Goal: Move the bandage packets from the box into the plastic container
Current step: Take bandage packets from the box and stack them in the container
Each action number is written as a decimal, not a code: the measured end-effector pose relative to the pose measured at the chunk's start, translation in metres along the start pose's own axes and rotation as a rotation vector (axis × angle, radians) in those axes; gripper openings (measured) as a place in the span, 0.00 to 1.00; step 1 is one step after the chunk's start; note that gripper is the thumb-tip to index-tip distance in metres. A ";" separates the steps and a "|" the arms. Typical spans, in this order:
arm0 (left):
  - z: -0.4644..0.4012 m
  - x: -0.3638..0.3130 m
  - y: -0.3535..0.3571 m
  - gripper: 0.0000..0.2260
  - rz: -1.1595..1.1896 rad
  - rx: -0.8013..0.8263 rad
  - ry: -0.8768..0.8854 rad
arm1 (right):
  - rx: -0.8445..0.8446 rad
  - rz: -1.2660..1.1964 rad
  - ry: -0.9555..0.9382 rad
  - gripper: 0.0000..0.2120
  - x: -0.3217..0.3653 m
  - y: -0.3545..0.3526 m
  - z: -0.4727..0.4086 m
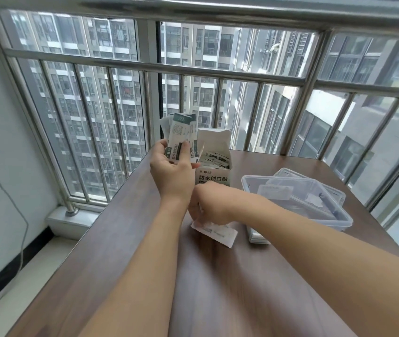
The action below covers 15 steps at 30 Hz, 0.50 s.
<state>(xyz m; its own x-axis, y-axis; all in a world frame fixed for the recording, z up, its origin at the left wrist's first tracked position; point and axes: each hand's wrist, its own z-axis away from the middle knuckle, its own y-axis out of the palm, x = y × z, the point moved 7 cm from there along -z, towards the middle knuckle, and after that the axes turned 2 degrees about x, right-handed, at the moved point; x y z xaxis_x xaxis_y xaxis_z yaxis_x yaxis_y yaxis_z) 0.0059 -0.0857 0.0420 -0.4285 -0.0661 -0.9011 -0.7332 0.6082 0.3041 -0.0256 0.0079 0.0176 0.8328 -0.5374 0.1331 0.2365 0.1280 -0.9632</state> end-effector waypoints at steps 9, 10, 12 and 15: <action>0.016 -0.024 0.029 0.06 0.166 0.246 -0.074 | -0.558 -0.828 -0.026 0.05 -0.042 -0.120 0.120; 0.022 -0.027 0.035 0.06 0.171 0.305 -0.078 | -0.646 -0.867 -0.017 0.07 -0.051 -0.123 0.128; 0.034 -0.029 0.052 0.06 0.156 0.412 -0.090 | -0.801 -0.809 0.045 0.08 -0.066 -0.126 0.139; 0.051 -0.025 0.068 0.04 0.102 0.519 -0.076 | -0.858 -0.685 0.167 0.07 -0.079 -0.123 0.139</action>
<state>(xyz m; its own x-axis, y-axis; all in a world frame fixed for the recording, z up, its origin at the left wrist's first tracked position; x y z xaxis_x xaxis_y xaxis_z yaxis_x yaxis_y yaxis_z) -0.0068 -0.0020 0.0692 -0.4303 0.0591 -0.9007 -0.3245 0.9210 0.2155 -0.0507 0.1505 0.1576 0.5652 -0.3872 0.7284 0.1426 -0.8238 -0.5486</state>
